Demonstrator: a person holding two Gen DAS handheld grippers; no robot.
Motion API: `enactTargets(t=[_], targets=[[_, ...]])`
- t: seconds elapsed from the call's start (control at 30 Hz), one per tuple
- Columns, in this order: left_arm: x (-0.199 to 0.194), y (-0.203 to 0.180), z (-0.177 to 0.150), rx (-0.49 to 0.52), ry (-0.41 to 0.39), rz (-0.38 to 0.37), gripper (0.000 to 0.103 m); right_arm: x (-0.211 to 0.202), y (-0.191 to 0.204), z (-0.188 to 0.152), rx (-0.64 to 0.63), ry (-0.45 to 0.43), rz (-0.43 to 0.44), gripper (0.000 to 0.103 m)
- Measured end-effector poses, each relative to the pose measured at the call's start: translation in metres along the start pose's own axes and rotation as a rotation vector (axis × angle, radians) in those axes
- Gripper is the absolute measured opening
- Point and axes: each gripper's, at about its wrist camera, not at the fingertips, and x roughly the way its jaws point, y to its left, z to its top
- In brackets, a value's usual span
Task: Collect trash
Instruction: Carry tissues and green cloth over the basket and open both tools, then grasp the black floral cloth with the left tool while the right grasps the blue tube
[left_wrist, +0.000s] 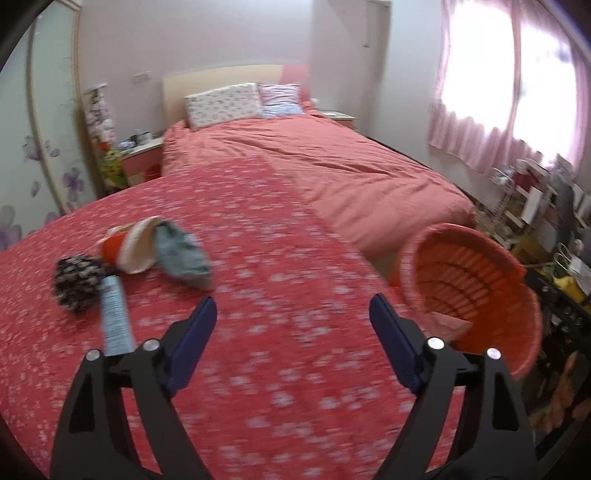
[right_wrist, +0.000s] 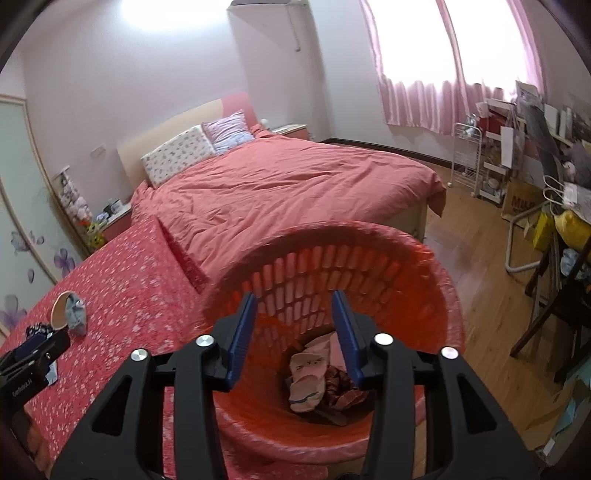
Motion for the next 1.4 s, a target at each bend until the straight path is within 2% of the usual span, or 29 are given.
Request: enactTargets(t=[0.17,0.43,0.57,0.73,0.93,1.03,1.1,1.17,1.3,1.4], targets=[[-0.003,0.063,-0.002,-0.071,-0.003,0.122,0.086,-0.001,0.026,-0.005,-0.063,0.009,0.028,0.052],[-0.005,0.166,-0.003,-0.225,-0.014,0.307,0.086,0.005,0.072,-0.017,-0.142,0.051,0.092,0.052],[0.005,0.203,0.001,-0.293,0.004,0.323,0.086,0.009,0.095,-0.025,-0.182,0.069,0.115,0.052],[0.023,0.218,0.011,-0.328,0.015,0.298,0.085,0.012,0.117,-0.032,-0.221,0.088,0.129,0.052],[0.054,0.234,0.011,-0.371,0.102,0.248,0.066,0.016,0.137,-0.037,-0.263,0.1,0.14,0.052],[0.062,0.243,0.008,-0.407,0.122,0.214,0.05,0.016,0.145,-0.039,-0.282,0.105,0.145,0.052],[0.061,0.245,0.006,-0.42,0.122,0.201,0.031,0.016,0.15,-0.041,-0.292,0.107,0.149,0.052],[0.059,0.247,0.006,-0.413,0.112,0.2,0.024,0.015,0.155,-0.042,-0.305,0.108,0.153,0.052],[0.04,0.258,-0.002,-0.4,0.088,0.232,0.023,0.012,0.171,-0.046,-0.332,0.112,0.173,0.052],[0.023,0.272,-0.009,-0.387,0.08,0.285,0.023,0.013,0.189,-0.05,-0.353,0.126,0.202,0.052]])
